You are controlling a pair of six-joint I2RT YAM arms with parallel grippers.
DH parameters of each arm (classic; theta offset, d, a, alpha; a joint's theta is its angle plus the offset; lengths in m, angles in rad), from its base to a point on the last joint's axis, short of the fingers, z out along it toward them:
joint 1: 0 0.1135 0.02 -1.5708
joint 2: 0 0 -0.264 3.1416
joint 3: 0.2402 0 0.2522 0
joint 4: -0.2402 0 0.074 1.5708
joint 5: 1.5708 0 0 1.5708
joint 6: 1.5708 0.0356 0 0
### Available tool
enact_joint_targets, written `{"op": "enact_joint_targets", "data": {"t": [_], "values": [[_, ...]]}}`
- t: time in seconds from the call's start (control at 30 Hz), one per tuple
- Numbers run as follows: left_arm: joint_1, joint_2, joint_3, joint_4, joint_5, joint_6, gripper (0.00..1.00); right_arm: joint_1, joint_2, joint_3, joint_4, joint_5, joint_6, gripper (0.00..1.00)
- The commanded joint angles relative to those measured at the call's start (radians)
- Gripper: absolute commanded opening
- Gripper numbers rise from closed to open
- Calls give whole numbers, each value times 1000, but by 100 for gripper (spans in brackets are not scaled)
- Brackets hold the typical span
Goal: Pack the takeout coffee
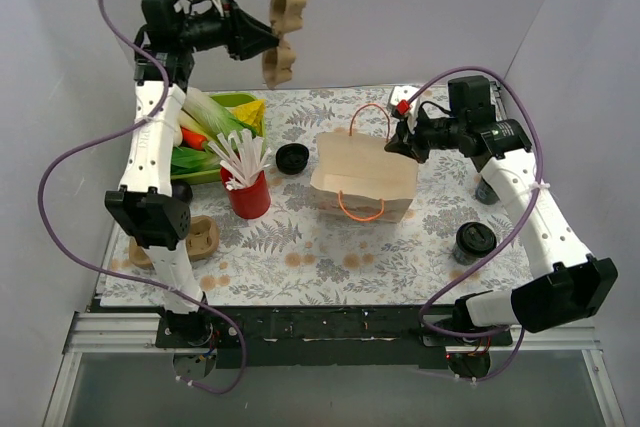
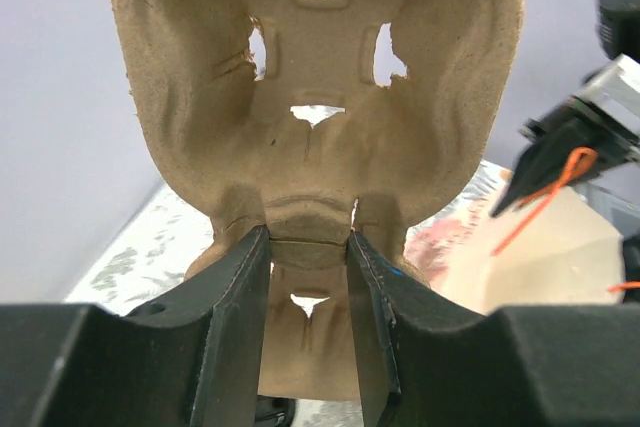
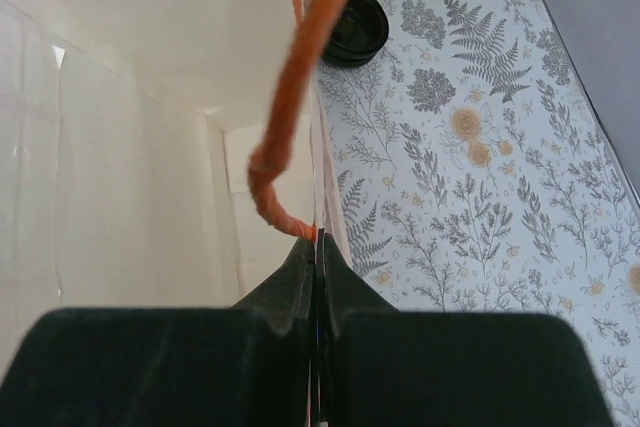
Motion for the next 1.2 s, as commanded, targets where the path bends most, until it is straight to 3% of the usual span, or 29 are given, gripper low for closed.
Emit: {"op": "enact_joint_targets", "data": {"t": [0.0,0.1,0.23,0.5,0.7,1.17], "values": [[-99,-130,-151,-86,8,147,0,4,35,80,29,18,18,1],[-111,-284,-329,-122,29,305,0,7,29,62,37,12,7,1],[-111,-434,-587,-122,55,392,0,23,8,40,64,34,13,1],[-151,-420,-579,-105,118,355,0,54,-37,-21,86,60,57,1],[-325,-375,-471,-70,106,307,0,60,-23,-3,58,35,117,1],[-385,-441,-739,46,98,416,0,61,-2,-8,57,-25,215,1]]}}
